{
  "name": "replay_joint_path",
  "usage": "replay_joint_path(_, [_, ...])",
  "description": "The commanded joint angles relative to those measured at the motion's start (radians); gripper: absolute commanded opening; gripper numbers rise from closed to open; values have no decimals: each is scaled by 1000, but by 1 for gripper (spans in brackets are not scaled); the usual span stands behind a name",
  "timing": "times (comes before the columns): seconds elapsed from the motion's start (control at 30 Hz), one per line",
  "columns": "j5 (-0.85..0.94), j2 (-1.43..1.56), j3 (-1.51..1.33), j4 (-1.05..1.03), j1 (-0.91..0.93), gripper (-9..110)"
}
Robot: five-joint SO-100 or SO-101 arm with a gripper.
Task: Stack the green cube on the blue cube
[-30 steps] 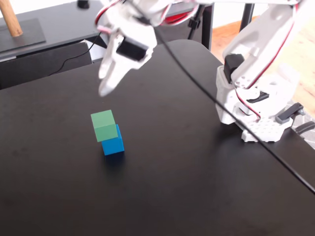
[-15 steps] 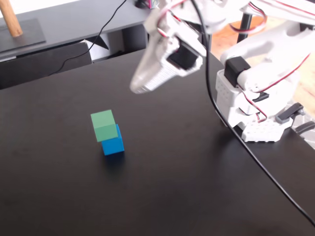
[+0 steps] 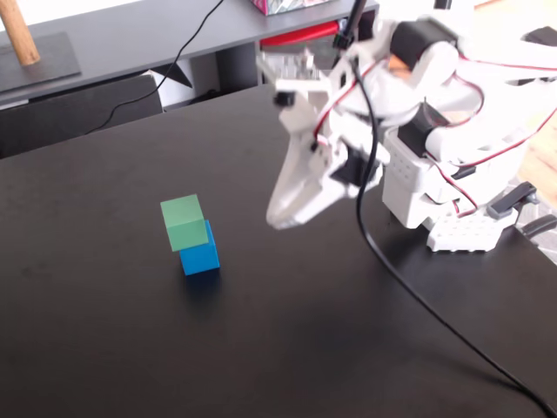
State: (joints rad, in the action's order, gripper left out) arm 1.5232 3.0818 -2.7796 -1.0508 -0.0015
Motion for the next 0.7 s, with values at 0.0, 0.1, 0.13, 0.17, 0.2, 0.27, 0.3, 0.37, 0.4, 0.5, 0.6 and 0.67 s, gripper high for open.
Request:
replay_joint_path(0.0, [38,29,-69,74,2,0])
replay_joint_path(0.1, [75,52,-158,124,14,0])
replay_joint_path(0.13, [80,60,-183,135,14,0])
replay_joint_path(0.17, [87,66,-206,137,14,0])
replay_joint_path(0.2, [92,71,-224,137,12,0])
replay_joint_path(0.27, [92,78,-255,138,8,0])
replay_joint_path(0.3, [92,83,-268,138,8,0])
replay_joint_path(0.37, [101,92,-299,138,11,0])
replay_joint_path(0.4, [103,98,-313,138,14,0])
replay_joint_path(0.5, [118,112,-339,112,17,0])
replay_joint_path(0.6, [133,123,-339,48,15,0])
replay_joint_path(0.67, [150,143,-339,-12,15,0])
